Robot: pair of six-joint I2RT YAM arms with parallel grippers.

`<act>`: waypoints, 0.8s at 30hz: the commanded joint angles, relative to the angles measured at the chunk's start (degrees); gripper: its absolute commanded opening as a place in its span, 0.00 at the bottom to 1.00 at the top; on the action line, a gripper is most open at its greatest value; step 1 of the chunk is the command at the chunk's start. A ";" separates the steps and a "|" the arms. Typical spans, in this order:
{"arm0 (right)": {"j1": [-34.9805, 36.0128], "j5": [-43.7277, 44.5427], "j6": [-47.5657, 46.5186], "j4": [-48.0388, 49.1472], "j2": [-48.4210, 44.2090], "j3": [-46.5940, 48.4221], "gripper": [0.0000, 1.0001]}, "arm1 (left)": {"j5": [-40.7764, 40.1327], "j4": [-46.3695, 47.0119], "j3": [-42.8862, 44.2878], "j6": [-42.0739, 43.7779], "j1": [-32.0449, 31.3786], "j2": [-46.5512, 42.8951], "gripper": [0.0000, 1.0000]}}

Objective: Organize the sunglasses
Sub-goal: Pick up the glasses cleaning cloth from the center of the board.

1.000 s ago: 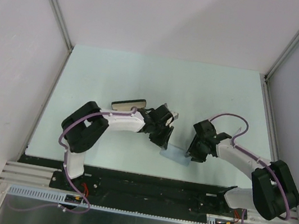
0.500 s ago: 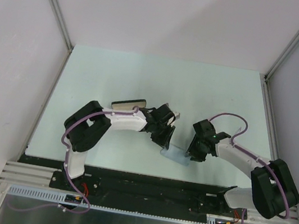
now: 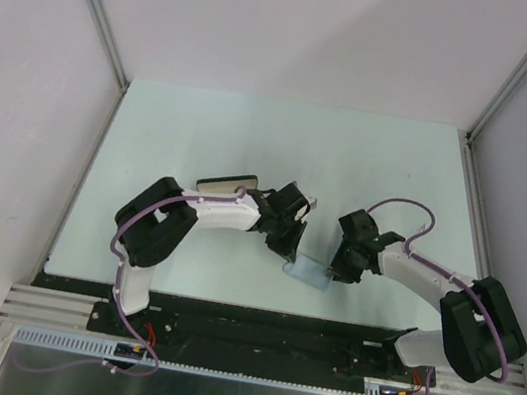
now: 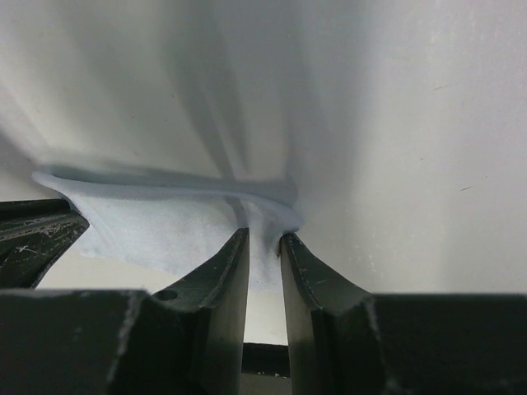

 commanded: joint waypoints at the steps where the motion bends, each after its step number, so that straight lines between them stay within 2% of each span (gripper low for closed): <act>1: 0.46 2.12 0.42 -0.72 2.63 -1.63 0.26 | -3.72 -3.81 -0.24 -0.03 -0.12 3.54 0.20; 10: 0.55 2.30 0.51 -0.89 2.54 -1.63 0.21 | -4.68 -4.70 -0.06 0.23 -0.12 4.24 0.11; 13: 0.46 2.21 0.51 -0.63 2.45 -1.63 0.19 | -4.95 -4.96 -0.06 0.23 -0.12 4.42 0.00; 24: 0.73 1.77 0.86 0.16 0.17 -1.37 0.14 | -5.83 -4.96 -0.33 0.93 -0.12 1.25 0.00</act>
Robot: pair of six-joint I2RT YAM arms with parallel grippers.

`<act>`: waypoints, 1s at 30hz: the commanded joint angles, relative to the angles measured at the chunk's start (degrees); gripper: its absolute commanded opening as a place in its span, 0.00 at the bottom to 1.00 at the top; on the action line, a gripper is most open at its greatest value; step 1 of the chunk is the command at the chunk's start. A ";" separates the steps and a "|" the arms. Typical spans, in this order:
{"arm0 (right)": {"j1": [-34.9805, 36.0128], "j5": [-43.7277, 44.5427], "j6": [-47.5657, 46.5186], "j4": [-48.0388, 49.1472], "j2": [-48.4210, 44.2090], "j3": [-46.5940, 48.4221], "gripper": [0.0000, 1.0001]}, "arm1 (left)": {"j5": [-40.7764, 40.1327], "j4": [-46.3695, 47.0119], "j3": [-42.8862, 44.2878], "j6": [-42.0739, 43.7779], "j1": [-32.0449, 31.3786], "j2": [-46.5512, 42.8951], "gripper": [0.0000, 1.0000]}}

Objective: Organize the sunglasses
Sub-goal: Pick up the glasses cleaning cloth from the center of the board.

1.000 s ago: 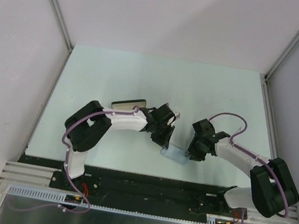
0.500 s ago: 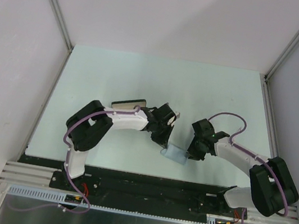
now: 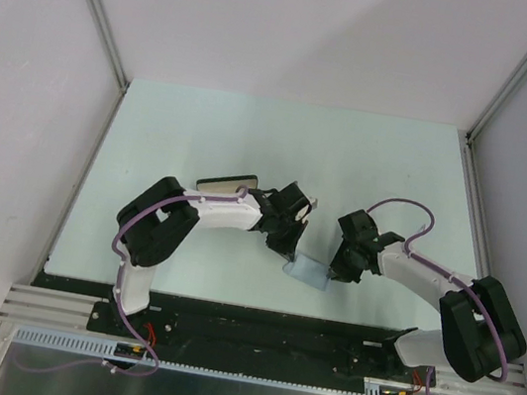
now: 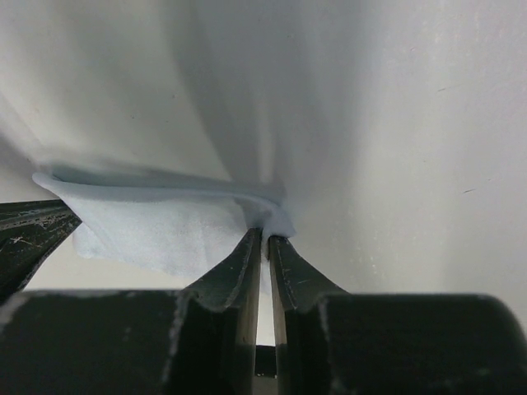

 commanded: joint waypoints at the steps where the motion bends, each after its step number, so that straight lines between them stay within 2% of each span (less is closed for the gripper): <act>1: 0.55 1.77 0.84 -0.19 -0.12 -1.19 0.13 | -5.24 -3.84 -1.29 1.09 -0.12 -0.03 0.00; 6: 0.73 1.86 0.75 0.25 -1.09 -0.58 0.10 | -4.98 -3.93 -0.41 1.09 -0.12 -0.65 0.01; 11: 1.08 1.86 0.75 -0.10 -1.26 0.48 0.00 | -4.97 -3.84 -0.06 1.09 -0.12 -1.79 0.00; 30: 2.48 3.18 1.45 -1.68 -1.79 3.99 0.00 | -4.45 -3.93 0.65 1.61 -0.12 -3.55 0.00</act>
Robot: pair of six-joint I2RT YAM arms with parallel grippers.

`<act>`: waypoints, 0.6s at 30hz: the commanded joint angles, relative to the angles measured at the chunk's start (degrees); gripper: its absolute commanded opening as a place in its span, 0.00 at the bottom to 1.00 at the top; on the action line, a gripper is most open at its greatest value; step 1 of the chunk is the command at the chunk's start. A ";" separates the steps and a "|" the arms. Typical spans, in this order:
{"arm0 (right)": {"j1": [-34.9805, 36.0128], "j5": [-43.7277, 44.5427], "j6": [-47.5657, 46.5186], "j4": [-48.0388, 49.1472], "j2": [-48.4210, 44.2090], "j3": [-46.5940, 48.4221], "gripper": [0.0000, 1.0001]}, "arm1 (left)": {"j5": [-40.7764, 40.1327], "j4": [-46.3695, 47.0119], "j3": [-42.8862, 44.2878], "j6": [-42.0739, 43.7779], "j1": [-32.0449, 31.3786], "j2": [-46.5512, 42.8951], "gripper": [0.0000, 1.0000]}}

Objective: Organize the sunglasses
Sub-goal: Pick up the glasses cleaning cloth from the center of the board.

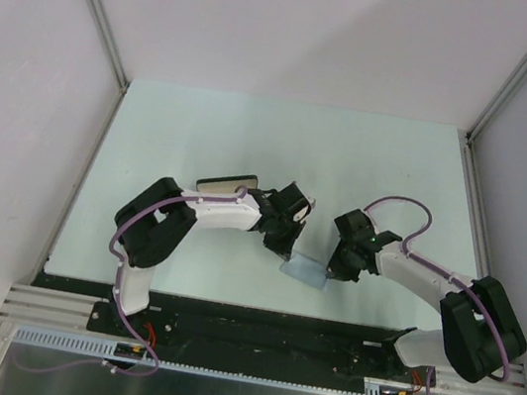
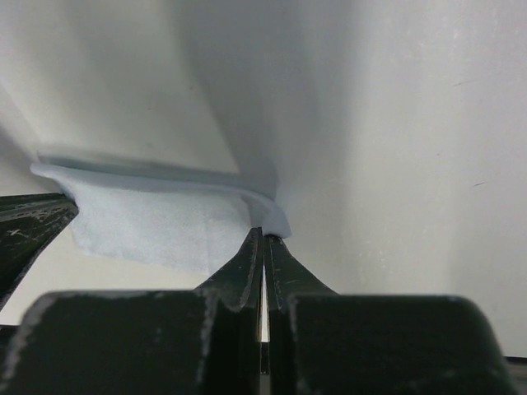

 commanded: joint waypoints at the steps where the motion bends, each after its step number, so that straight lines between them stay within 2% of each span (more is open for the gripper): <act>1: 0.98 1.71 1.19 -1.03 -1.42 3.56 0.00 | -1.67 -1.57 0.73 1.09 -0.06 -2.51 0.00; 18: 3.26 2.50 0.23 0.02 5.17 12.17 0.00 | -3.87 -1.66 -0.49 1.00 3.28 -7.34 0.00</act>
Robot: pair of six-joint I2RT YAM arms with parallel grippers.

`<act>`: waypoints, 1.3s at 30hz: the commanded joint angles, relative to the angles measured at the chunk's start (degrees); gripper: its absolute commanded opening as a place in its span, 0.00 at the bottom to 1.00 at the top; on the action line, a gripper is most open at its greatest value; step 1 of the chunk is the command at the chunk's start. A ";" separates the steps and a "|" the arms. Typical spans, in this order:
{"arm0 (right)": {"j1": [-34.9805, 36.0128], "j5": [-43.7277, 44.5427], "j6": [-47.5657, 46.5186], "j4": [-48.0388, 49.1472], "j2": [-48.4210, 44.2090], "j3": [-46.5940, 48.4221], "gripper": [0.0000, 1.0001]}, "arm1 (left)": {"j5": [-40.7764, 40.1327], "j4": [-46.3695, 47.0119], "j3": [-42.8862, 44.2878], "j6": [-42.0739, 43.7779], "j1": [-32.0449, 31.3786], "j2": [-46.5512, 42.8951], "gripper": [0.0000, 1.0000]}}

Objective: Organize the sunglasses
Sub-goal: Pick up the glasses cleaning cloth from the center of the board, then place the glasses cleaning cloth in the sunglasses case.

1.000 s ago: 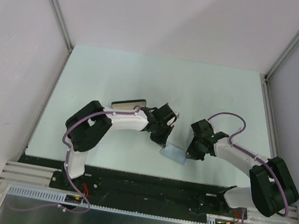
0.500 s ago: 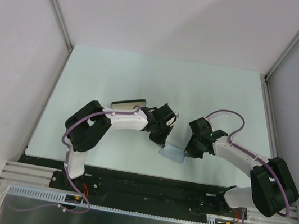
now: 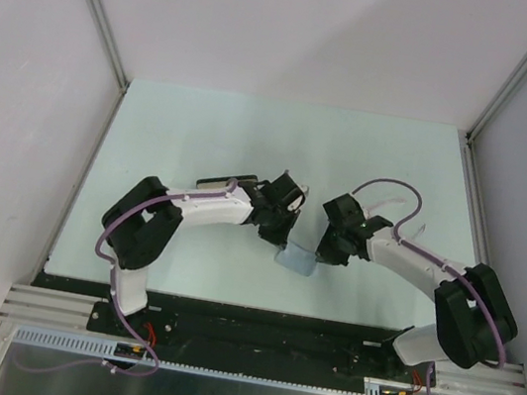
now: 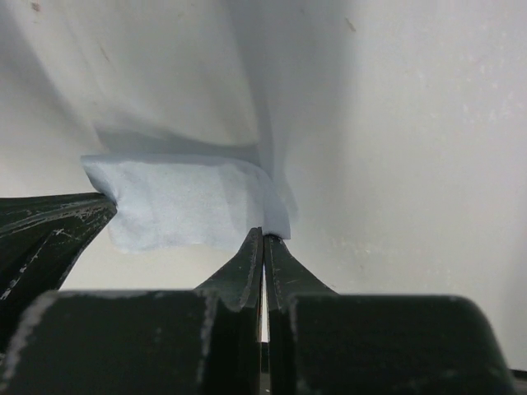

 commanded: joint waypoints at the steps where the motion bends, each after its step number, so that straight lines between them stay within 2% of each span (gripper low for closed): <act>1: 0.55 1.65 -0.08 0.99 2.09 4.69 0.00 | -1.31 -0.11 -0.54 0.83 1.71 -4.45 0.00; 17: 0.64 0.25 -4.91 5.29 12.81 16.39 0.00 | -2.37 -0.28 -3.35 1.79 9.52 -8.15 0.00; 31: 1.52 -4.68 -6.76 13.29 20.46 23.24 0.00 | -4.47 -0.54 -5.28 2.14 15.77 -10.78 0.00; 39: 2.66 -6.00 -8.26 15.84 25.82 30.18 0.00 | -5.44 -0.55 -6.43 2.67 19.02 -12.89 0.00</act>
